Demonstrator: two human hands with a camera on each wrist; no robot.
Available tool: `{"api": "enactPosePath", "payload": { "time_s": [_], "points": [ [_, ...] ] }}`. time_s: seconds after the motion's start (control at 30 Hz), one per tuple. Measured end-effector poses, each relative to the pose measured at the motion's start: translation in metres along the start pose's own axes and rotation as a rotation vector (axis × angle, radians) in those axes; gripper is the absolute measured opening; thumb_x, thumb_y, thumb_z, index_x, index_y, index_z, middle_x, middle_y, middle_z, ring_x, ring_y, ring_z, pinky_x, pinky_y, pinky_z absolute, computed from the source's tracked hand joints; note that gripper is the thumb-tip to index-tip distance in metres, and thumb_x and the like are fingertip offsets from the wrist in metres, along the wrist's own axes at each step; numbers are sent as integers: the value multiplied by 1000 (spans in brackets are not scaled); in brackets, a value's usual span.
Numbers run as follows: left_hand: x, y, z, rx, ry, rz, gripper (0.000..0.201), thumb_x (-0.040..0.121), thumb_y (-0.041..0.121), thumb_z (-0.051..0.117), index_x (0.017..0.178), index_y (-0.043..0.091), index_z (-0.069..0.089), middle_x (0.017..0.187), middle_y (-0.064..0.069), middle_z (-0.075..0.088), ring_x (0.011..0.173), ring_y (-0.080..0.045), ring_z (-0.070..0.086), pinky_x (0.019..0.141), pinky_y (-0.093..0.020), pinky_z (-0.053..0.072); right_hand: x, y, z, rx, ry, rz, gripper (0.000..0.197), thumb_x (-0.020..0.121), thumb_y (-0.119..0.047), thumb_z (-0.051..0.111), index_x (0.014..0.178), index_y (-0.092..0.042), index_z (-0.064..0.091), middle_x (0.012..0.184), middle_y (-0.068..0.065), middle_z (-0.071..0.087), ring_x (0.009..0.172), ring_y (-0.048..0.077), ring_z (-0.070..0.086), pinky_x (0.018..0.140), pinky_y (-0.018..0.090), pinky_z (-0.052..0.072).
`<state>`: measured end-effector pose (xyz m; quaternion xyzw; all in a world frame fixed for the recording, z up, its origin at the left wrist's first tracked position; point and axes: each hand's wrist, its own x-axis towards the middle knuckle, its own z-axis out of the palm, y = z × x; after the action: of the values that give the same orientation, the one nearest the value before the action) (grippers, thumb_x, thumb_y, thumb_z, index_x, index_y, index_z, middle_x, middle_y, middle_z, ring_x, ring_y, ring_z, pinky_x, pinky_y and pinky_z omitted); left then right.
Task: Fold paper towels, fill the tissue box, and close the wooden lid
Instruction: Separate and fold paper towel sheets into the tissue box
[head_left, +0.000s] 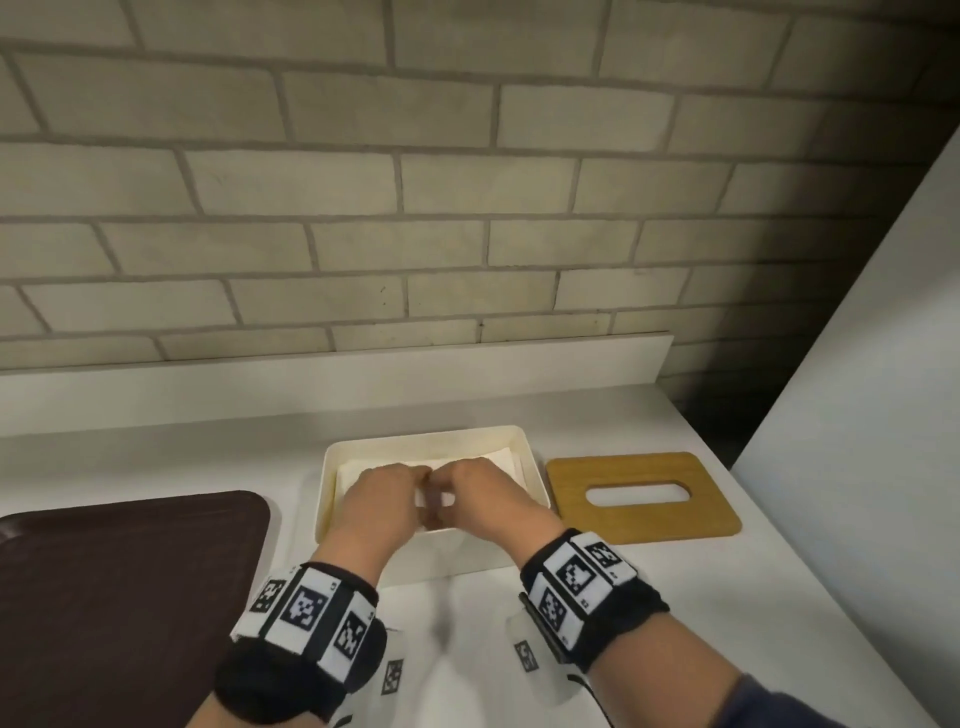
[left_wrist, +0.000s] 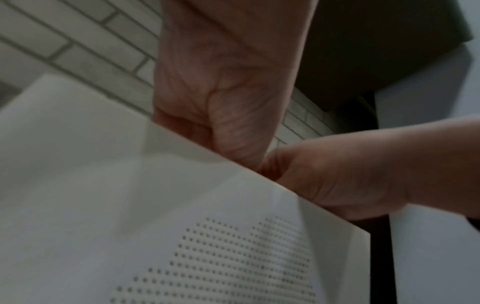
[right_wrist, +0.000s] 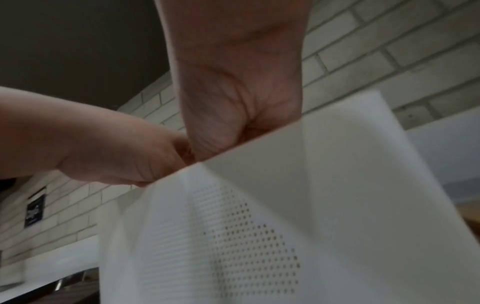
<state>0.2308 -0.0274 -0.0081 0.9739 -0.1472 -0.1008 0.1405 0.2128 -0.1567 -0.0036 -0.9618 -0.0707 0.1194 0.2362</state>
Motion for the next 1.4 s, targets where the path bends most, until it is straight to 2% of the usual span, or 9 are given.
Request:
{"api": "enactPosePath", "payload": {
  "time_s": [0.1, 0.27, 0.47, 0.6, 0.8, 1.0, 1.2, 1.27, 1.4],
  "points": [
    [1, -10, -8, 69, -89, -123, 56, 86, 25, 63, 139, 31, 45, 139, 5, 53, 127, -18, 49, 101, -29, 43, 5, 13, -5, -64, -62, 111, 51, 83, -11, 68, 130, -25, 55, 136, -1, 55, 124, 19, 51, 104, 33, 42],
    [-9, -14, -16, 63, -67, -143, 58, 90, 17, 59, 144, 21, 38, 146, 1, 45, 132, -18, 44, 105, -28, 39, -7, 19, -19, -124, -59, 101, 56, 87, -14, 65, 139, -21, 46, 144, -1, 45, 131, 17, 43, 105, 26, 36],
    [-66, -1, -13, -288, 400, -33, 37, 93, 16, 56, 129, 20, 57, 130, 1, 61, 115, -21, 58, 92, -29, 44, -78, 32, -47, 174, 379, 48, 23, 88, -16, 62, 111, -18, 65, 106, -1, 66, 94, 9, 60, 83, 16, 48],
    [-123, 5, 3, -540, 535, -9, 29, 89, 12, 62, 116, 21, 67, 112, 6, 68, 99, -19, 65, 90, -35, 52, -135, 61, -51, 194, 296, 191, 11, 87, -14, 64, 91, -25, 63, 82, -12, 63, 74, -1, 58, 68, 5, 48],
    [-158, 11, 26, -693, 492, -131, 25, 89, 14, 62, 107, 29, 68, 97, 12, 69, 92, -10, 65, 88, -31, 54, -155, 72, 3, 33, -41, 313, 33, 81, -30, 70, 111, -24, 59, 109, -7, 60, 93, 6, 55, 77, 17, 43],
    [-169, 24, 34, -670, 437, -118, 25, 89, 17, 61, 109, 32, 67, 96, 17, 68, 93, -8, 64, 88, -36, 53, -126, 52, 40, -221, -63, 290, 68, 78, -34, 69, 136, -25, 34, 126, 1, 54, 120, 21, 47, 99, 36, 34],
    [-174, 18, 30, -760, 414, -172, 24, 89, 18, 62, 102, 38, 63, 93, 22, 66, 90, -5, 64, 86, -27, 50, -130, 52, 36, -103, -165, 293, 37, 83, -26, 63, 118, -19, 53, 104, -3, 56, 111, 22, 55, 92, 30, 34],
    [-176, 18, 28, -857, 377, -192, 21, 88, 23, 65, 103, 36, 62, 94, 21, 65, 91, 0, 62, 88, -26, 50, -139, 49, 24, 39, -120, 261, 36, 85, -24, 64, 120, -16, 59, 113, -3, 58, 115, 20, 55, 91, 24, 39],
    [-176, 19, 28, -1162, 156, -102, 68, 62, 55, 79, 123, 37, 54, 115, 17, 64, 110, 0, 58, 97, -23, 44, -160, 23, -19, 517, -8, 109, 18, 84, -18, 68, 100, -26, 67, 99, -9, 72, 86, 7, 70, 76, 21, 55]
  ]
}}
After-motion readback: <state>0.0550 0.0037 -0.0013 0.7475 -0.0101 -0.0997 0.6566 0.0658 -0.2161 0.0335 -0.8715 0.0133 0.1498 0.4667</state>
